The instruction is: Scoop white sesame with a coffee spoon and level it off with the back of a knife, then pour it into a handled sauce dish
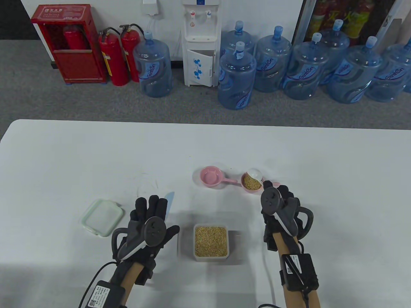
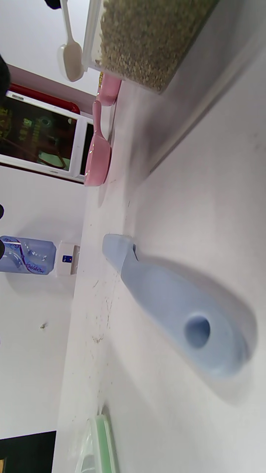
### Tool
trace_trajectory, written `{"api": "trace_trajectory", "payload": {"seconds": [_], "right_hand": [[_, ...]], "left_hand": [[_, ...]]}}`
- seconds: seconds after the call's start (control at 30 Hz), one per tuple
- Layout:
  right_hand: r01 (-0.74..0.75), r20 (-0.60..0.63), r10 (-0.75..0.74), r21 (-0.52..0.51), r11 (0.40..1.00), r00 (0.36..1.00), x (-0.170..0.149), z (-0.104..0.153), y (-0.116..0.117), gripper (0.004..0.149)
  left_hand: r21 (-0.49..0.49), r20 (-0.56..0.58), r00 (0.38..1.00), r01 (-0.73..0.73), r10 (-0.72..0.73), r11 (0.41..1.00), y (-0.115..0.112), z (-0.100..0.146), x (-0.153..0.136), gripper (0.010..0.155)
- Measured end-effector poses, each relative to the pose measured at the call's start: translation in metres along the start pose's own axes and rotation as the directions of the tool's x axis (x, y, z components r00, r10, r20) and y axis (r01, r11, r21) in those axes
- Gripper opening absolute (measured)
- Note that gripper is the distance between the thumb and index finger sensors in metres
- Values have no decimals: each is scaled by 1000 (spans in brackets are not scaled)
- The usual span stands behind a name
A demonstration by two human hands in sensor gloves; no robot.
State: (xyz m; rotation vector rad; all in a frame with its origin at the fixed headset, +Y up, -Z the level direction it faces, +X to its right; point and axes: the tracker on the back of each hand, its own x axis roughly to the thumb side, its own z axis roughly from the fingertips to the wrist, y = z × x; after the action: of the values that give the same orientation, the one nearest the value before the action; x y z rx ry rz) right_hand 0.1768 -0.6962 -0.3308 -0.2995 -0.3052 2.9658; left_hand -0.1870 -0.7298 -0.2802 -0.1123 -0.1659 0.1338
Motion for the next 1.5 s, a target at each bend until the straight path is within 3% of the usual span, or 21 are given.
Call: {"api": "trace_trajectory", "payload": {"seconds": [0.2,0.4,0.67,0.83,1.1,1.33,1.5], "right_hand": [[139,169,-141,24,990,975,-5,36,-33,44],[282,300,-302,108,953,905,-3,70,-45,43],[158,513,-250,217,963,821,20,103,-26,42],[32,583,-121,160,987,804,33,113,-14,43],[-69,613,-39,152,986,789,40,118,-8,42],[-39,556,-160,328,944,815,49,112,-9,43],[106,423,-325,464,880,846,44,105,-3,43]], "left_hand": [[-11,42,999,8,-7,1000,-2,2,9,88],[-19,112,994,13,-10,1000,-5,3,19,90],[-145,235,965,-86,119,986,-17,4,42,94],[-195,275,956,-51,104,980,-28,4,58,97],[-239,273,956,-42,109,970,-34,1,60,100],[-237,273,957,-29,95,971,-33,1,61,100],[-233,275,959,-10,76,972,-33,1,62,100]]}}
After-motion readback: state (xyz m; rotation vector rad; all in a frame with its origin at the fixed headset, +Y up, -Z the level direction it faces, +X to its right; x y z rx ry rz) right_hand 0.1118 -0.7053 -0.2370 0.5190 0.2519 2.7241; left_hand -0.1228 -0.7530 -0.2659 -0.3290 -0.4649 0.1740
